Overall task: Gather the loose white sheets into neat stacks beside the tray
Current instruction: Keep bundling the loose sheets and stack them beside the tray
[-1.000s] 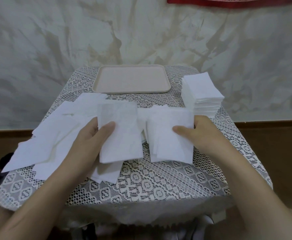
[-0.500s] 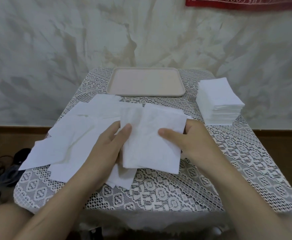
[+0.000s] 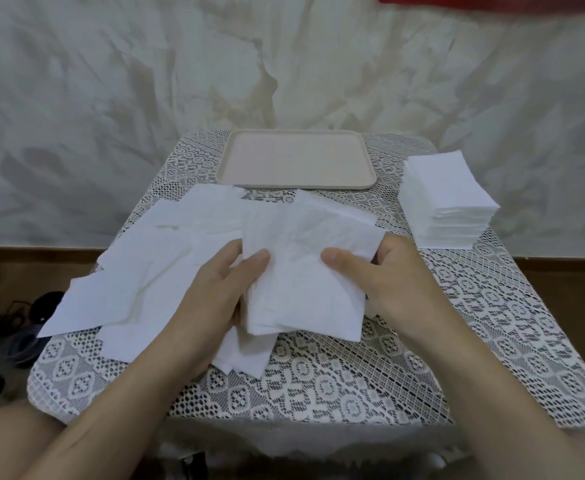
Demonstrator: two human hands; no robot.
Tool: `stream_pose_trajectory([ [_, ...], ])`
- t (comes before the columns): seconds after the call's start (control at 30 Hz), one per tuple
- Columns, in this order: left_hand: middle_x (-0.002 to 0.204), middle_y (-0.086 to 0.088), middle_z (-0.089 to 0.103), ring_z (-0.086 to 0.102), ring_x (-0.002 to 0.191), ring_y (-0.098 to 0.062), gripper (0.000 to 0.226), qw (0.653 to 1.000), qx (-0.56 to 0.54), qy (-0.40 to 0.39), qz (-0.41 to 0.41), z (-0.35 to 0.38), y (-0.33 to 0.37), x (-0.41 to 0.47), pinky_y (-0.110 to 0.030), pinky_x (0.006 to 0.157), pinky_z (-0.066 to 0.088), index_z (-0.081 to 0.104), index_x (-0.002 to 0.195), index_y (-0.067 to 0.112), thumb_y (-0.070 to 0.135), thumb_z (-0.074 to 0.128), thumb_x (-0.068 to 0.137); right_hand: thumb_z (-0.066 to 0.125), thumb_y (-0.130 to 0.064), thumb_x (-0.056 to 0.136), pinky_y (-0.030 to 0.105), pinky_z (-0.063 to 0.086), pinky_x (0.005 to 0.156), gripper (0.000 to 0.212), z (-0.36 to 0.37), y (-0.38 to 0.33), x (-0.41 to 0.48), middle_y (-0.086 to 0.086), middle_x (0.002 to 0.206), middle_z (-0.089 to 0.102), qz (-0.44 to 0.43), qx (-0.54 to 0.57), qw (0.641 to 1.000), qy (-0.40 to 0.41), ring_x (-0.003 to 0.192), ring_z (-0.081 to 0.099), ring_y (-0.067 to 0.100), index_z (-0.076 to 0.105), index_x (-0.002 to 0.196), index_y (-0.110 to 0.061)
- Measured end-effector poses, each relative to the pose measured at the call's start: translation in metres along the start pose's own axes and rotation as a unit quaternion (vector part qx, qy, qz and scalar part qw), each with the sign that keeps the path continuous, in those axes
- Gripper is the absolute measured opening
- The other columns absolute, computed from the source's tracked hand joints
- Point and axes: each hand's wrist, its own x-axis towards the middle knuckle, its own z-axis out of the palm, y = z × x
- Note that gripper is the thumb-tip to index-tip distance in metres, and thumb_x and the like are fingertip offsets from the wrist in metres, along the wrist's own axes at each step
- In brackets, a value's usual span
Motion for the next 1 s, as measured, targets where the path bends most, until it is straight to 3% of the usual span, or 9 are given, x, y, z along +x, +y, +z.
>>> stream_pose_trajectory([
  [0.1,0.12,-0.004,0.078,0.075,0.11,-0.026,0.04,1.0,0.005,0.001,-0.001,0.0005,-0.0006,0.0002,-0.05,0.092,0.055,0.067,0.129,0.024,0.04,0.06,0.093,0.07,-0.02,0.096,0.053,0.06,0.089,0.01,0.0014,0.0044,-0.001,-0.007,0.101,0.08,0.01,-0.01,1.0,-0.009,0.094,0.076,0.016,0.075,0.105,-0.022],
  [0.4,0.119,-0.005,0.078,0.075,0.109,-0.028,0.045,1.0,0.004,0.0,-0.004,0.0017,0.0,0.0002,-0.043,0.081,0.056,0.066,0.131,0.022,0.044,0.061,0.091,0.071,-0.018,0.095,0.041,0.062,0.084,0.009,0.0029,0.0042,-0.0001,-0.005,0.097,0.08,0.012,0.0,1.0,-0.017,0.09,0.077,0.015,0.076,0.102,-0.017],
  [0.53,0.12,-0.005,0.078,0.076,0.108,-0.026,0.041,1.0,0.001,-0.004,-0.01,0.0015,0.0006,0.0008,-0.046,0.087,0.058,0.068,0.129,0.022,0.043,0.063,0.095,0.071,-0.017,0.094,0.039,0.063,0.081,0.008,0.0032,0.0026,-0.0002,-0.004,0.096,0.08,0.009,0.008,1.0,-0.025,0.088,0.077,0.016,0.075,0.101,-0.017],
  [0.67,0.108,-0.004,0.079,0.076,0.09,-0.018,0.042,1.0,0.009,-0.004,-0.008,0.0011,0.0008,0.0012,-0.028,0.065,0.055,0.071,0.122,0.021,0.044,0.06,0.09,0.072,-0.017,0.094,0.036,0.062,0.081,0.007,0.0045,0.0042,0.0006,-0.006,0.095,0.08,0.017,0.002,1.0,-0.018,0.087,0.077,0.014,0.075,0.1,-0.017],
  [0.77,0.103,-0.004,0.079,0.074,0.084,-0.017,0.038,1.0,0.02,-0.001,-0.008,0.0006,0.0001,0.0012,-0.026,0.06,0.053,0.073,0.119,0.021,0.045,0.06,0.091,0.07,-0.02,0.096,0.036,0.062,0.082,0.006,0.0054,0.0062,-0.0002,-0.008,0.095,0.08,0.021,-0.008,1.0,-0.012,0.087,0.077,0.011,0.075,0.099,-0.019],
  [1.0,0.115,-0.009,0.078,0.076,0.104,-0.029,0.041,1.0,0.002,0.009,-0.012,0.0003,-0.0016,0.0003,-0.052,0.089,0.055,0.072,0.121,0.018,0.045,0.061,0.092,0.071,-0.018,0.095,0.049,0.062,0.085,0.011,0.0026,0.0048,-0.0012,-0.007,0.096,0.08,0.016,-0.005,1.0,0.02,0.089,0.077,0.013,0.073,0.101,-0.026],
])
